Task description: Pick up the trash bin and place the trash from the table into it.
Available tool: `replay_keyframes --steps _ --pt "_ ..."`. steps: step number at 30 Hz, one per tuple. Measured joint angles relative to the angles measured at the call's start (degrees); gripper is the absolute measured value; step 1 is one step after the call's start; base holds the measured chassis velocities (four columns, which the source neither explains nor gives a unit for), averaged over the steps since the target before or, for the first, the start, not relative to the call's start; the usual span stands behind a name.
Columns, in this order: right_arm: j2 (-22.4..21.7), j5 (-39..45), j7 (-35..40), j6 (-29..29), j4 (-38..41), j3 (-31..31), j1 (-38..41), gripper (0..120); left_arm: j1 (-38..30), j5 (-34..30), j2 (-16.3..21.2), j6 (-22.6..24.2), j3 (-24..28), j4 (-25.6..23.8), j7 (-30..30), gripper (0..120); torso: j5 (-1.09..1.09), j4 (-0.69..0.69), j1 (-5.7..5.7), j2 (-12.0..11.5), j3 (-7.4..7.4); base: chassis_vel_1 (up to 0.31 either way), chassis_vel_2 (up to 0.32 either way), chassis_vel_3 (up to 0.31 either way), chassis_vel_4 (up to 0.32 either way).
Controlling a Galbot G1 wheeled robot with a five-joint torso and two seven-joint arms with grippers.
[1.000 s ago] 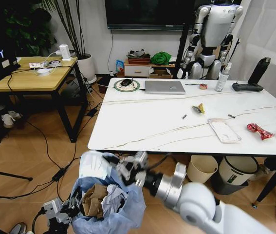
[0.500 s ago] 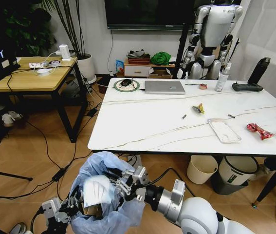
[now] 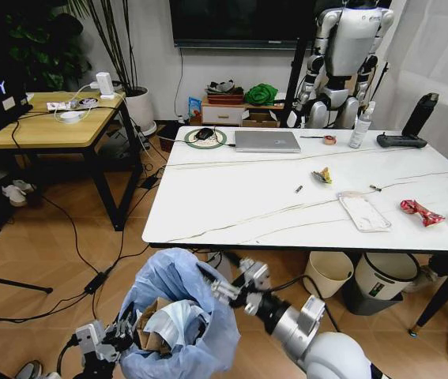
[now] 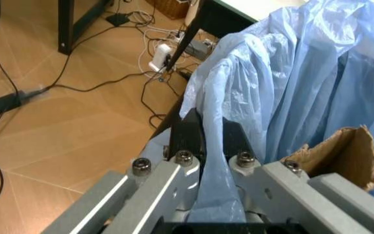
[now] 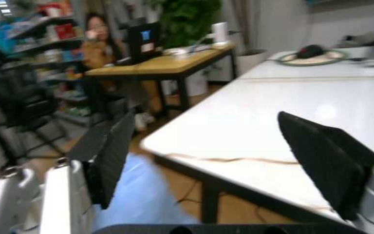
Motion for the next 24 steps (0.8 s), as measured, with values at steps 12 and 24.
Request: replay_keyframes --steps 12,24 --pt "5.10 1.28 12.48 -16.16 -7.30 9.25 13.04 100 0.09 0.83 0.70 -0.47 0.05 -0.03 0.25 0 0.00 -0.01 0.00 -0.01 0.01 0.000 0.000 0.000 0.000" --pt "8.69 2.44 15.83 -22.21 -31.13 6.59 35.04 100 1.77 2.05 -2.02 -1.02 -2.53 -2.52 0.56 0 0.00 0.02 0.01 -0.02 0.01 0.000 0.000 0.000 0.000"
